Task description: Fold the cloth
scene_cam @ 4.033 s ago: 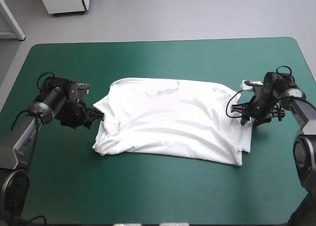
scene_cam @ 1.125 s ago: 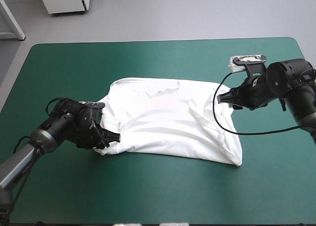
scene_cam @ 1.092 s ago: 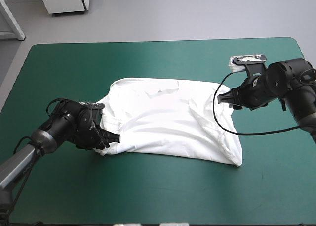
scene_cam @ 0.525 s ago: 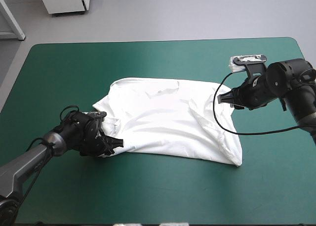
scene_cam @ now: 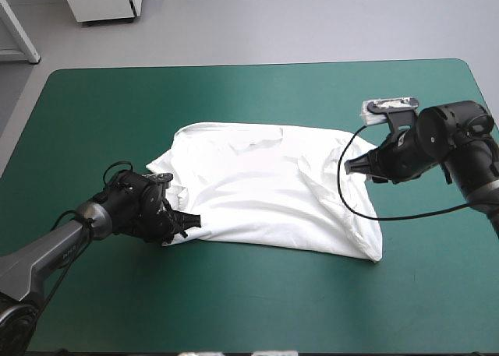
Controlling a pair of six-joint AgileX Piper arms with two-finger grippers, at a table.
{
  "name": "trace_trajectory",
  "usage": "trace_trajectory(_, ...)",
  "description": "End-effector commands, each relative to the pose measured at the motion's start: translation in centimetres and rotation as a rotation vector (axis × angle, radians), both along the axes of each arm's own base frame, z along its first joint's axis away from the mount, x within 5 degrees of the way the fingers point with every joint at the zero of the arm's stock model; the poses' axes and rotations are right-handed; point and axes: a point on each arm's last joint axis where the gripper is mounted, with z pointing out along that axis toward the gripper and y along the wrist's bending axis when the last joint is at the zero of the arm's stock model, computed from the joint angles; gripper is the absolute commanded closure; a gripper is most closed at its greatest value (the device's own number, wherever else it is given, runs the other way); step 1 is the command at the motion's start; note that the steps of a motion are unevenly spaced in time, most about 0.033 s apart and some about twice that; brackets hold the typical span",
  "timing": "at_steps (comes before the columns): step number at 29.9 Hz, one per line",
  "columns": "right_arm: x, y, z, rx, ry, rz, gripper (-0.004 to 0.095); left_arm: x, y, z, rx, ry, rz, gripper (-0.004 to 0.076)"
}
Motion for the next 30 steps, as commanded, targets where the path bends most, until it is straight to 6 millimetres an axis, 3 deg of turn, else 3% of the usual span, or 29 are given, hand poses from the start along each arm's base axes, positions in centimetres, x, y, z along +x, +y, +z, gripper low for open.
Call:
trace_trajectory(1, -1.1, -0.3, -1.3, -0.008, 0.043, 0.007, 0.0517, 0.3, 0.4, -0.4, 0.045, -0.018, -0.016, 0.0731)
trace_trajectory(6, -2.0, -0.1, -6.1, 0.0, 0.164, 0.034, 0.0393, 0.3, 0.5, -0.4, 0.051, -0.02, -0.026, 0.0731)
trace_trajectory(12, -2.6, -0.3, -10.0, -0.008, 0.213, 0.01, 0.0367, 0.3, 0.5, -0.4, 0.052, -0.02, -0.042, 0.0731)
trace_trajectory(20, -3.4, -0.3, -14.2, 0.026, 0.225, -0.04, 0.0368, 0.3, 0.5, -0.4, 0.052, -0.02, -0.045, 0.0731)
trace_trajectory(26, -2.7, -0.2, -16.0, 0.013, 0.264, -0.047, 0.0371, 0.3, 0.5, -0.4, 0.055, -0.02, -0.067, 0.0731)
trace_trajectory(29, -2.5, -0.1, -16.7, 0.012, 0.293, -0.071, 0.0508, 0.3, 0.5, -0.4, 0.055, -0.02, -0.067, 0.0731)
trace_trajectory(30, -2.5, -0.1, -16.7, 0.011, 0.3, -0.073, 0.0648, 0.3, 0.5, -0.4, 0.055, -0.02, -0.067, 0.0731)
